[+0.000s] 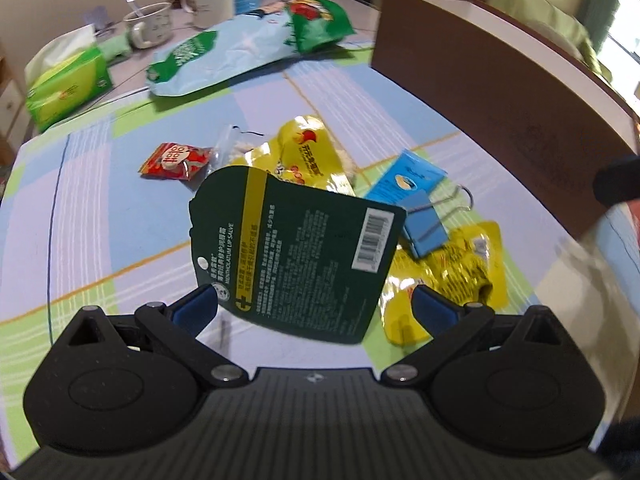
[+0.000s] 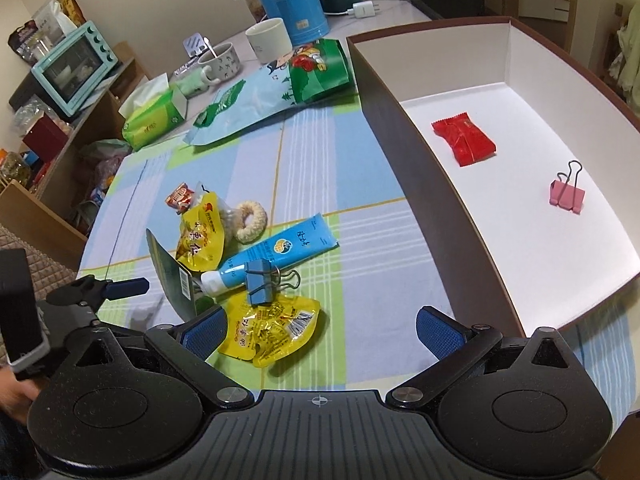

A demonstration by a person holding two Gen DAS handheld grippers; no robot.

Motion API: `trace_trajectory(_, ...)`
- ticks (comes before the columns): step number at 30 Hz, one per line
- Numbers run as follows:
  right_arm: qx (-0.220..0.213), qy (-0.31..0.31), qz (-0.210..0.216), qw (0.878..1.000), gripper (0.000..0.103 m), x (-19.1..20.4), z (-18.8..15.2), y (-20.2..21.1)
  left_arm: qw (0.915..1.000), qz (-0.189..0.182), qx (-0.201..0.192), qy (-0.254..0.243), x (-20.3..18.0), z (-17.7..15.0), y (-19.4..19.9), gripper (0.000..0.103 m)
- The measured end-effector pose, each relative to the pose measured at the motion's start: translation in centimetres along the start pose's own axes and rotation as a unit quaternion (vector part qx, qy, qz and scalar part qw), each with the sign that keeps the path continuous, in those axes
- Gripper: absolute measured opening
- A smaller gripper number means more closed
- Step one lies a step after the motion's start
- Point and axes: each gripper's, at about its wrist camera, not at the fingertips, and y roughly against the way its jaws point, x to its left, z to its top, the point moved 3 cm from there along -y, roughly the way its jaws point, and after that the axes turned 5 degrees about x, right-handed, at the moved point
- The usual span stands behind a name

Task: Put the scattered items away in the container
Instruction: 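Grasp the green lip salve card with the left tool while the right tool grasps the yellow snack bag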

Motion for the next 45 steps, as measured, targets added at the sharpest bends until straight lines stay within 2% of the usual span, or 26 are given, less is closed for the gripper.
trace_trajectory(5, 0.004, -0.001, 0.001, 1.000, 0.103, -0.1, 0.2, -0.5, 0.9994, -0.005, -0.014, 0.033, -0.5, 1.2, 0.9, 0.102)
trace_trajectory(9, 0.007, -0.005, 0.002, 1.000, 0.103, -0.2, 0.3, -1.0, 0.9994, 0.029, -0.003, 0.021, -0.9, 1.9, -0.1, 0.100)
trace_trajectory(14, 0.007, -0.006, 0.007, 1.000, 0.103, -0.3, 0.0, -1.0, 0.9987, 0.036, -0.007, 0.035, 0.3, 0.9, 0.1, 0.066)
trace_trajectory(16, 0.009, -0.014, 0.007, 1.000, 0.103, -0.7, -0.1, -1.2, 0.9981, 0.028, -0.012, 0.053, 1.3, 0.0, 0.8, 0.041)
trace_trajectory(18, 0.007, -0.005, 0.009, 1.000, 0.103, -0.4, -0.3, -1.4, 0.9970, 0.023, -0.017, 0.071, 2.7, -1.0, 1.7, 0.027)
trace_trajectory(19, 0.006, 0.000, 0.010, 1.000, 0.103, -0.2, -0.4, -1.4, 0.9963, 0.022, -0.019, 0.081, 3.4, -1.5, 2.2, 0.019)
trace_trajectory(21, 0.018, 0.009, 0.021, 1.000, 0.103, 0.4, -0.7, -2.0, 0.9945, 0.020, -0.024, 0.100, 4.9, -2.4, 3.2, 0.014)
trace_trajectory(27, 0.038, 0.064, 0.035, 0.997, 0.103, 2.5, -1.5, -5.5, 0.9884, 0.034, -0.016, 0.147, 8.8, -5.1, 4.9, 0.015)
trace_trajectory(29, 0.045, 0.084, 0.038, 0.995, 0.103, 3.1, -1.8, -6.8, 0.9868, 0.022, -0.009, 0.160, 9.5, -5.9, 5.0, 0.019)
trace_trajectory(33, 0.038, 0.089, 0.035, 0.995, 0.102, 3.7, -1.9, -8.5, 0.9821, 0.006, -0.008, 0.188, 10.5, -7.1, 5.0, 0.035)
trace_trajectory(36, 0.033, 0.090, 0.032, 0.995, 0.102, 4.1, -1.9, -9.8, 0.9766, -0.015, -0.011, 0.214, 11.2, -7.5, 4.8, 0.036)
trace_trajectory(37, 0.030, 0.097, 0.026, 0.994, 0.099, 4.5, -2.1, -10.1, 0.9750, -0.020, -0.012, 0.221, 11.4, -7.6, 4.7, 0.036)
trace_trajectory(39, 0.034, 0.114, 0.008, 0.993, 0.074, 4.9, -2.5, -10.8, 0.9727, -0.024, -0.012, 0.231, 11.8, -7.7, 4.4, 0.036)
trace_trajectory(42, 0.029, 0.129, 0.005, 0.991, 0.064, 5.1, -3.1, -10.6, 0.9692, -0.030, -0.013, 0.244, 12.3, -7.8, 4.0, 0.038)
trace_trajectory(45, 0.040, 0.133, 0.006, 0.990, 0.061, 4.9, -3.5, -10.2, 0.9653, -0.040, -0.011, 0.258, 12.8, -7.8, 4.1, 0.041)
